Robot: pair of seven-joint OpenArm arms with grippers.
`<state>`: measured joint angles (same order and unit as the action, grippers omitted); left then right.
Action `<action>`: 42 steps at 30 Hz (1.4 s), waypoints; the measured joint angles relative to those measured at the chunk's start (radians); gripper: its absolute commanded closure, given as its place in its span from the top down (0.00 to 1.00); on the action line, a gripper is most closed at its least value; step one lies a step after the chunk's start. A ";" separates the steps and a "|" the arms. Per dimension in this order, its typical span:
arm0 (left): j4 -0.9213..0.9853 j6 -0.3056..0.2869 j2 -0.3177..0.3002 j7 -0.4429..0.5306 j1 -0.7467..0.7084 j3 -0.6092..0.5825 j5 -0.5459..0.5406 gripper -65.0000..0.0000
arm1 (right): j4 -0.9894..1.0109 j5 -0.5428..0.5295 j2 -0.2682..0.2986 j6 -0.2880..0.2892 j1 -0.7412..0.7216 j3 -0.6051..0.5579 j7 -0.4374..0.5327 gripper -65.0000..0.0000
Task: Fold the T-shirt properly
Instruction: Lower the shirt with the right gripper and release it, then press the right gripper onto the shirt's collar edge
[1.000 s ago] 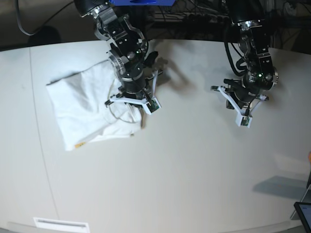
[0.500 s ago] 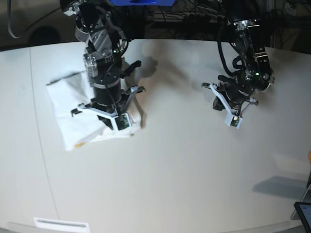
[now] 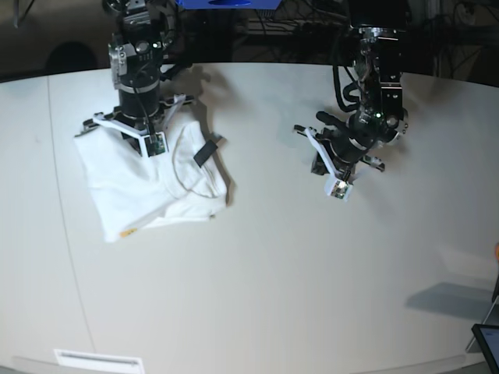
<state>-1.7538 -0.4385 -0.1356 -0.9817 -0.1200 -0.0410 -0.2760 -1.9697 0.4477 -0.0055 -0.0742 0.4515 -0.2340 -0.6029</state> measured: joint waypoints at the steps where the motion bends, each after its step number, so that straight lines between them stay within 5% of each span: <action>1: 0.005 0.000 0.000 -0.001 -0.002 0.000 0.024 0.00 | 0.000 0.000 0.000 -0.002 0.000 0.000 0.030 0.00; 10: 0.035 -0.006 0.010 0.009 -0.001 0.090 0.098 0.00 | -0.001 0.285 -0.052 0.005 0.126 -0.051 0.229 0.01; 15: 0.046 -0.007 0.009 0.006 0.012 0.100 0.100 0.00 | -0.010 0.428 -0.078 -0.008 0.177 -0.102 0.254 0.03; 19: 0.054 -0.007 0.007 0.006 0.017 0.108 0.046 0.00 | -0.019 0.441 -0.064 -0.139 0.229 -0.138 0.253 0.27; 22: 0.057 -0.007 0.005 0.004 0.014 0.112 0.031 0.00 | -0.021 0.438 -0.050 -0.163 0.235 -0.169 0.199 0.51; 25: 0.059 -0.007 0.005 0.004 0.018 0.113 -0.016 0.00 | -0.019 0.446 -0.039 -0.178 0.232 -0.203 0.135 0.62; 27: 0.067 -0.006 0.006 -0.008 0.037 0.106 -0.070 0.03 | -0.019 0.451 -0.027 -0.182 0.225 -0.234 0.102 0.63; 30: 0.066 -0.006 0.008 0.006 0.073 0.107 -0.173 0.21 | -0.009 0.433 -0.020 -0.182 0.222 -0.246 0.064 0.63; 33: 0.066 -0.006 0.008 0.000 0.093 0.106 -0.186 0.36 | 0.013 0.302 -0.017 -0.188 0.220 -0.246 0.027 0.63; 39: 0.085 -0.005 0.016 0.001 0.120 0.099 -0.193 0.37 | 0.023 0.225 -0.014 -0.190 0.219 -0.246 0.034 0.62; 42: 0.085 -0.004 0.015 0.002 0.109 0.109 -0.190 0.26 | 0.013 0.231 -0.001 -0.188 0.207 -0.257 0.031 0.44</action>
<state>-1.6688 -0.4423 -0.1204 -0.9802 -0.0105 0.0677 -0.4664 -1.9568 0.6785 -0.0067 -0.2626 0.6586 -0.4915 -0.5716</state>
